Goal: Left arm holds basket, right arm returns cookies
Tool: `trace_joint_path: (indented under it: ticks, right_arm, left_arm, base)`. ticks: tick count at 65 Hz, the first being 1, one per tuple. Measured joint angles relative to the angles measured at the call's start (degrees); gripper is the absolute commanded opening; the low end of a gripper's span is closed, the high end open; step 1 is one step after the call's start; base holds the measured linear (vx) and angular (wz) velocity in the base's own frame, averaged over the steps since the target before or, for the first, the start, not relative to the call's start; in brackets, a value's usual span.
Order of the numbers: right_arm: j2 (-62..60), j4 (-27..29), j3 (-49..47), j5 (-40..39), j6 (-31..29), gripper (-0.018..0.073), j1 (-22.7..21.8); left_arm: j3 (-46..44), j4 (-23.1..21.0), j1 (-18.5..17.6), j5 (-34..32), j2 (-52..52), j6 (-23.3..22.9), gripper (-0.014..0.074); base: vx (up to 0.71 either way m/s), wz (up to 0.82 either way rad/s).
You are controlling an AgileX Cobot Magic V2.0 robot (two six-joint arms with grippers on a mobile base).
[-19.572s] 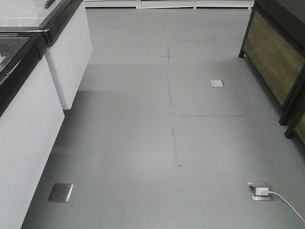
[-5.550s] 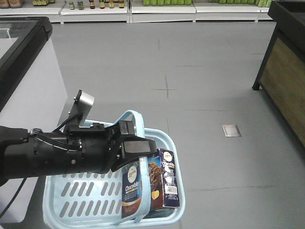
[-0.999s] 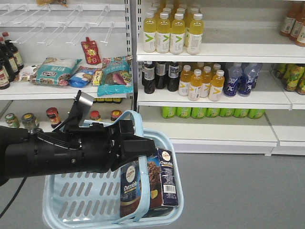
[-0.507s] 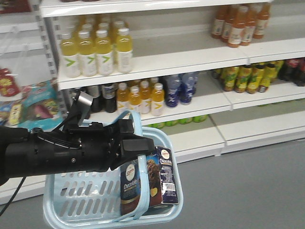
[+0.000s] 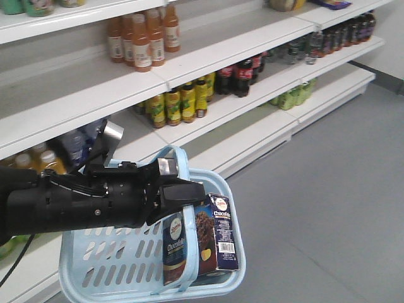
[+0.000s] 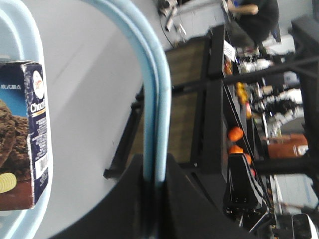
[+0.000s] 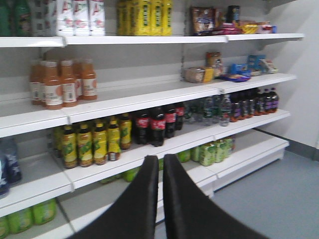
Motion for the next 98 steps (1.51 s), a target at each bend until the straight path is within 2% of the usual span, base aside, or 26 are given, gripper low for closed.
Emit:
trace_joint_path:
  ticks: [65,98]
  right_arm:
    - [0.0,0.0,0.0,0.0,0.0,-0.0006,0.0]
    - [0.0,0.0,0.0,0.0,0.0,-0.0006,0.0]
  left_arm:
    - [0.0,0.0,0.0,0.0,0.0,0.0,-0.0006]
    - [0.0,-0.1,0.0,0.4,0.0,0.0,-0.0006]
  base:
    - [0.14,-0.73]
    - [0.12,-0.34]
